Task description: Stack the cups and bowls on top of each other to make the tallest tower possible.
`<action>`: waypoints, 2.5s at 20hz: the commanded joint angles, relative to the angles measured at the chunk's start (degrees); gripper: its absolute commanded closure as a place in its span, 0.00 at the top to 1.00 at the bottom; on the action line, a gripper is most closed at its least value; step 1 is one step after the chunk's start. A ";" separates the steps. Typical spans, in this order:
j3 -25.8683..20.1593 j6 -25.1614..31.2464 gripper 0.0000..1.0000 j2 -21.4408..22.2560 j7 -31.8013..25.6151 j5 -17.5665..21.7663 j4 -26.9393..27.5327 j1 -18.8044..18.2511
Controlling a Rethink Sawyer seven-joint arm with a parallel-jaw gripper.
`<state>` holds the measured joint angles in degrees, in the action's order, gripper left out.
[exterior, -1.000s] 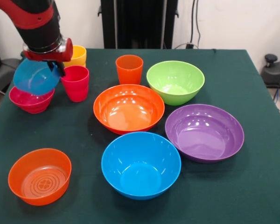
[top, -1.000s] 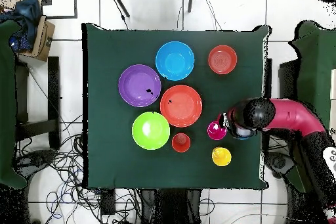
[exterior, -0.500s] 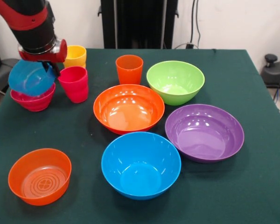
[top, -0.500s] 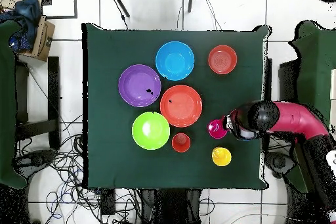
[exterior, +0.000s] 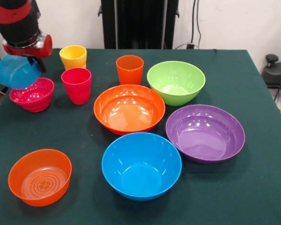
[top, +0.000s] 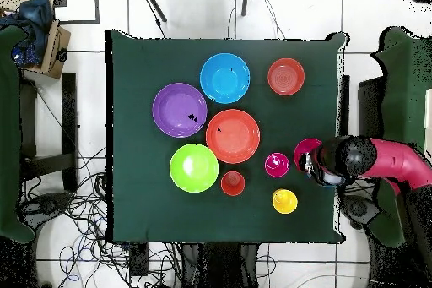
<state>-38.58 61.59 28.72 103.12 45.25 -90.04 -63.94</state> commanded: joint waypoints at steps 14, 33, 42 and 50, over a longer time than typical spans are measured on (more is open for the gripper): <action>2.25 4.61 0.00 -1.29 -20.61 4.28 1.63 1.92; -0.79 6.94 0.00 0.91 -19.98 -0.57 4.26 1.41; -0.84 4.00 0.00 0.27 -18.57 -0.32 4.92 1.58; -1.67 2.41 0.00 -0.57 -17.19 -1.28 6.18 2.11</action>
<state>-38.73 64.31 30.07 100.07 44.01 -87.74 -64.21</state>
